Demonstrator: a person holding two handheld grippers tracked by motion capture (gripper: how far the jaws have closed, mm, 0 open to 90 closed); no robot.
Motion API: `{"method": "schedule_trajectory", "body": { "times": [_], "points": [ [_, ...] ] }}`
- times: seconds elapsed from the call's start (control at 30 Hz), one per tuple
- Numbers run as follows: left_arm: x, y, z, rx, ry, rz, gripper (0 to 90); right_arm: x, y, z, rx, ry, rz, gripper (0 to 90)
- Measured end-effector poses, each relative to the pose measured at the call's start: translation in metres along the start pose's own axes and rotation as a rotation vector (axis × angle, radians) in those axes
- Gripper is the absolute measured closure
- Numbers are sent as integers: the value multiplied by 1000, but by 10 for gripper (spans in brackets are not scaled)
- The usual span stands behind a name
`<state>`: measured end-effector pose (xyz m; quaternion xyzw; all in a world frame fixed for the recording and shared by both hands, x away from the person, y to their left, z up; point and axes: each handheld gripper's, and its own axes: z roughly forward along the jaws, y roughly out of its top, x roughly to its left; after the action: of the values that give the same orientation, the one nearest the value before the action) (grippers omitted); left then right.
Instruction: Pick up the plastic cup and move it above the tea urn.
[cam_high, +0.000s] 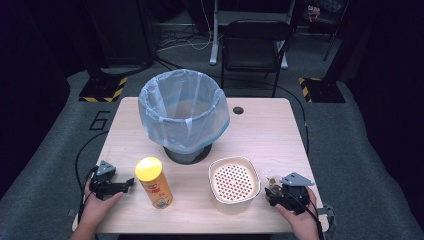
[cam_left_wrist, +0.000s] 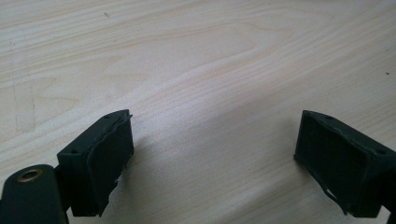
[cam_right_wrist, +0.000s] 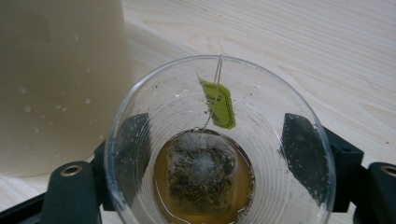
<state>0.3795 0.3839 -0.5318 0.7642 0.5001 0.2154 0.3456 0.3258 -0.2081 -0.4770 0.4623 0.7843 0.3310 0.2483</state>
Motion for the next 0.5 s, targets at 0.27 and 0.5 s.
{"method": "schedule_trajectory", "body": {
  "times": [0.27,0.5],
  "points": [
    [0,0,0,0,0,-1,112,-2,-1,1,-4,21,3,246],
    [0,0,0,-6,4,6,112,-3,-1,2,-1,53,19,259]
  ]
}}
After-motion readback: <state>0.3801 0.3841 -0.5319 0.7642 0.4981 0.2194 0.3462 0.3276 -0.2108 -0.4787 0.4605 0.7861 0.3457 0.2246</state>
